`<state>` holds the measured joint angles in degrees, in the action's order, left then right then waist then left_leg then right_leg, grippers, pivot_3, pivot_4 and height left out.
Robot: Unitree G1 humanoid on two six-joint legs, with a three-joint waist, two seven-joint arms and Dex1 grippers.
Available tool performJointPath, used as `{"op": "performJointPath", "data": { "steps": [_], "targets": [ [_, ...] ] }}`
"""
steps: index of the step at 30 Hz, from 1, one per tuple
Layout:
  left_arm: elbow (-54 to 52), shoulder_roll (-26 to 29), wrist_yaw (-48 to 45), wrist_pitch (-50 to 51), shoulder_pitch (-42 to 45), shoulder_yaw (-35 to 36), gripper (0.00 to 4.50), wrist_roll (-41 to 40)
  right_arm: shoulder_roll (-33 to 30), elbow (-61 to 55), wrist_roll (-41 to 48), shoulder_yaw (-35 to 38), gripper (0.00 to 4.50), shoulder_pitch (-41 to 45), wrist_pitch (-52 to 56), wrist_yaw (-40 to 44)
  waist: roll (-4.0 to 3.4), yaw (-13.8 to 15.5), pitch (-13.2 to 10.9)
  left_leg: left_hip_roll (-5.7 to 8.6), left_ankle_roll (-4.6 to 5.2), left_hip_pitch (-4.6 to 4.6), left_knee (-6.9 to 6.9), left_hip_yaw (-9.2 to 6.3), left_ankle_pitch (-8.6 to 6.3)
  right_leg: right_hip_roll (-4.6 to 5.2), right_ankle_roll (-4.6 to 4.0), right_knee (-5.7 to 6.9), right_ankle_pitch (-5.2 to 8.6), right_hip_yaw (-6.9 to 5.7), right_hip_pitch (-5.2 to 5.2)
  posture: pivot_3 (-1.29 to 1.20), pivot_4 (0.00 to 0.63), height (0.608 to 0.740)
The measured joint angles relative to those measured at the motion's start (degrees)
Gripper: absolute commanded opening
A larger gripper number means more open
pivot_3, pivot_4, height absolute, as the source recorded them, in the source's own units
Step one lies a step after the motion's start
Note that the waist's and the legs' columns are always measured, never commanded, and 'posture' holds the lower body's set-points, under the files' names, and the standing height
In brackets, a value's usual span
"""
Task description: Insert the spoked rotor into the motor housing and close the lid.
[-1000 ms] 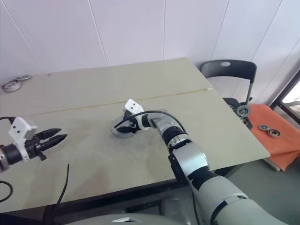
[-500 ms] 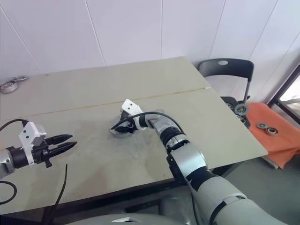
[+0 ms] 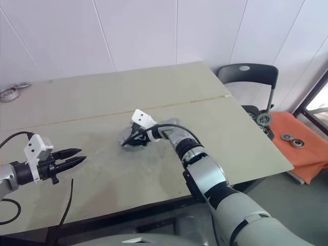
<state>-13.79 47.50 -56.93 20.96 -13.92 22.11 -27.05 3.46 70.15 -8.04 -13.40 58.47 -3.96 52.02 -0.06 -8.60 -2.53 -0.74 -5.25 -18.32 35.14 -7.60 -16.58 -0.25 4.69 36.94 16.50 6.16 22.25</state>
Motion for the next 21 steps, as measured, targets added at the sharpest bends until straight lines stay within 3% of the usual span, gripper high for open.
{"op": "performJointPath", "data": {
  "steps": [13, 21],
  "targets": [
    [-0.7, -1.5, 1.9, 0.0, -1.0, 0.2, 1.7, -0.2, -0.8, -0.2, -0.7, -1.2, 3.27, 0.4, -1.0, 0.7, -0.03, 0.6, 0.0, 0.02, 0.0, 0.01, 0.01, 0.0, 0.0, 0.01, 0.0, -0.02, 0.0, 0.0, -0.01, 0.0, 0.0, 0.74],
    [-1.0, -1.6, 2.3, 0.0, -0.9, 0.2, 1.7, -0.6, -2.7, -0.2, -0.6, -1.0, 3.27, 1.3, 1.0, 6.2, -0.05, 1.8, 0.0, 0.05, 0.0, -0.11, -0.05, 0.0, -0.01, 0.05, 0.01, -0.34, 0.0, -0.02, -0.03, 0.0, 0.0, 0.74]
  ]
}}
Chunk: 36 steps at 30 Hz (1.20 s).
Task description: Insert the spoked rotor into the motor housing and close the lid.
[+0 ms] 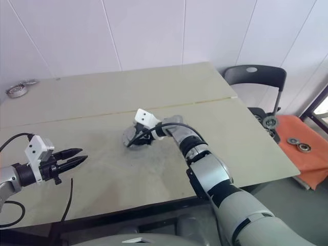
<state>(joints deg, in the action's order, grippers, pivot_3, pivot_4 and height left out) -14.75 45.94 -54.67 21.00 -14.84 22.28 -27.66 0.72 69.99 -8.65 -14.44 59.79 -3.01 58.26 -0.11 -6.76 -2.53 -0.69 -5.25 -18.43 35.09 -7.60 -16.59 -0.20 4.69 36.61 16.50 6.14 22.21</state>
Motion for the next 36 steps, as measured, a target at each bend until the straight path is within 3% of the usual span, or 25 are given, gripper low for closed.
{"op": "performJointPath", "data": {
  "steps": [11, 25, 32, 36],
  "targets": [
    [0.0, -0.1, 0.1, 0.0, 1.1, -0.2, 1.7, 0.0, -0.5, 0.0, 1.1, 1.6, 3.27, 1.1, 4.4, 3.4, -0.05, 0.0, 0.0, 0.02, -0.06, -0.32, -0.3, -0.02, -0.16, 0.1, 0.2, -0.38, -0.14, -0.07, -0.06, 0.0, 0.0, 0.74],
    [0.0, -1.6, 1.2, 0.0, 0.9, -0.7, 1.7, 0.0, -0.6, 0.0, 0.0, -0.2, 3.27, 0.4, 1.4, 1.7, -0.08, 0.0, 0.1, 0.04, -0.06, 0.09, -0.06, -0.04, -0.16, 0.1, 0.2, -0.38, 0.11, -0.07, -0.59, 0.0, 0.0, 0.74],
    [0.0, -1.7, 1.7, 0.0, 0.1, -0.7, 1.7, 0.0, 0.6, 0.1, 0.0, -0.1, 3.27, 0.4, 5.9, -2.2, -0.25, -0.1, 0.1, 0.04, -0.08, 0.9, -0.04, -0.06, -0.18, 0.12, 0.16, -0.37, 0.14, -0.05, -1.14, 0.0, 0.0, 0.74],
    [0.0, -1.7, 1.8, 0.0, -0.1, -0.7, 1.7, 0.0, 0.7, 0.1, 0.4, 0.5, 3.27, 0.8, 8.1, -2.9, -0.24, -0.2, 0.1, 0.14, -0.29, 0.92, 0.03, -0.06, -0.29, 0.29, 0.15, -0.37, 0.14, -0.06, -1.2, 0.0, 0.0, 0.74]
  ]
}}
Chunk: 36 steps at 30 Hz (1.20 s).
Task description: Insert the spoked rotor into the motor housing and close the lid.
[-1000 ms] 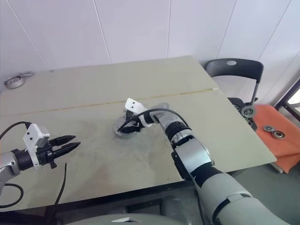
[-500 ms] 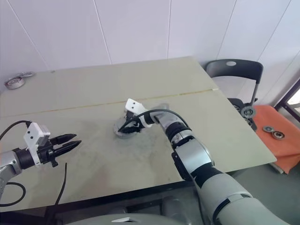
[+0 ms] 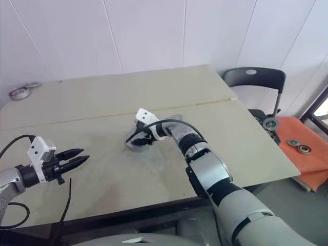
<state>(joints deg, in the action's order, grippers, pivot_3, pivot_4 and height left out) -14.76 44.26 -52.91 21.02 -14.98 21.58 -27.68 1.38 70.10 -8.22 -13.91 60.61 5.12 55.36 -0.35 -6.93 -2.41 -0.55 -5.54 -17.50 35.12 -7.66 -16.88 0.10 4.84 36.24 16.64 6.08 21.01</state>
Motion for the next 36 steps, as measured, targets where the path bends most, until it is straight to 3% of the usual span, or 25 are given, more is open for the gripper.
{"op": "performJointPath", "data": {
  "steps": [22, 30, 36],
  "targets": [
    [0.0, -0.9, 0.7, -0.1, 0.0, 0.0, 1.7, 0.0, -2.9, -0.2, -2.2, -3.8, 3.27, -0.8, -9.3, 3.3, -0.12, 1.2, 0.3, 0.67, 0.21, 0.02, -0.06, -0.06, 0.12, 0.75, 0.37, -0.08, 0.22, -0.06, -0.18, 0.0, 0.0, 0.74],
    [-0.1, -1.6, 1.0, -0.1, -0.5, 0.0, 1.7, 0.0, -3.2, -0.1, -2.3, -3.8, 3.27, 0.0, -8.7, 5.0, -0.13, 1.4, 0.3, 0.75, 0.21, -0.1, -0.14, -0.15, 0.12, 0.81, 0.43, -0.13, 0.26, -0.09, -0.1, 0.0, 0.0, 0.74],
    [-0.2, -1.8, 1.4, -0.1, -0.8, 0.0, 1.7, 0.0, -2.8, 0.1, -1.1, -1.9, 3.27, 0.9, -1.0, 4.9, -0.13, 1.6, 0.3, 0.78, 0.21, -0.14, -0.11, -0.2, 0.12, 0.85, 0.45, -0.12, 0.27, -0.12, -0.08, 0.0, 0.0, 0.74]
  ]
}}
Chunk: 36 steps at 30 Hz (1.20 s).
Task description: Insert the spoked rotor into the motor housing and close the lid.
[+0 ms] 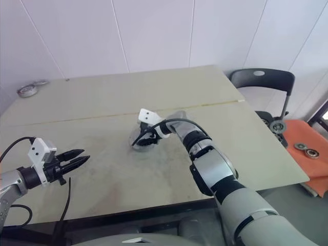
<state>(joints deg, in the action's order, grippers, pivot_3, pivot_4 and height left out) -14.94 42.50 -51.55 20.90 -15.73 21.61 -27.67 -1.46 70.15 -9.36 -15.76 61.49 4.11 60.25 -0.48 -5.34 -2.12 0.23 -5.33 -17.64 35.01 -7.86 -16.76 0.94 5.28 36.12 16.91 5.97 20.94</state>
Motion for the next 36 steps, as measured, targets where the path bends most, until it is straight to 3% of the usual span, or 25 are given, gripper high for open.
{"op": "performJointPath", "data": {
  "steps": [17, 23, 30, 33, 36],
  "targets": [
    [-1.4, -0.1, 0.5, 0.1, -1.0, 1.2, 1.7, -0.5, 0.0, -0.2, 2.4, 3.3, 3.27, -3.2, 1.0, -3.2, -0.16, -0.2, 0.4, 0.06, -0.23, 0.25, 0.08, -0.01, -0.14, 0.15, 0.03, -0.01, 0.04, -0.04, -0.29, 0.0, 0.0, 0.74],
    [-1.8, -0.1, 0.6, 0.1, -1.5, 2.1, 1.7, -0.6, 0.0, -0.2, 3.9, 5.4, 3.27, -4.9, -0.1, -6.6, -0.14, -0.2, 0.3, 0.25, -0.26, 0.09, 0.18, -0.15, -0.16, 0.77, 0.01, -0.12, 0.05, -0.82, -0.28, 0.0, 0.0, 0.74],
    [-2.4, -0.8, 1.8, 0.1, -1.2, 2.0, 1.7, -0.6, 0.6, -0.1, 4.5, 7.1, 3.27, -6.4, -3.0, -15.8, -0.51, -0.2, 0.4, 0.26, -0.26, -1.5, 0.23, -0.41, -0.16, 1.74, -0.02, -1.26, 0.03, -2.45, 0.53, 0.0, 0.0, 0.74],
    [-2.4, -1.1, 2.0, 0.1, -1.2, 2.0, 1.7, -0.6, 0.5, -0.1, 4.5, 7.3, 3.27, -6.3, -3.5, -17.4, -0.79, -0.2, 0.3, 0.01, -0.25, -2.43, 0.0, -0.63, -0.16, 1.73, -0.36, -2.4, -0.19, -3.15, 0.75, 0.0, 0.0, 0.74],
    [-2.4, -1.1, 2.0, 0.1, -0.9, 1.9, 1.7, -0.6, 0.3, -0.1, 4.5, 7.4, 3.27, -6.2, -3.5, -17.0, -0.74, -0.1, 0.3, 0.22, -0.23, -2.59, 0.04, -0.55, -0.15, 1.99, -0.53, -2.12, -0.3, -3.07, 0.95, 0.0, 0.0, 0.74]
  ]
}}
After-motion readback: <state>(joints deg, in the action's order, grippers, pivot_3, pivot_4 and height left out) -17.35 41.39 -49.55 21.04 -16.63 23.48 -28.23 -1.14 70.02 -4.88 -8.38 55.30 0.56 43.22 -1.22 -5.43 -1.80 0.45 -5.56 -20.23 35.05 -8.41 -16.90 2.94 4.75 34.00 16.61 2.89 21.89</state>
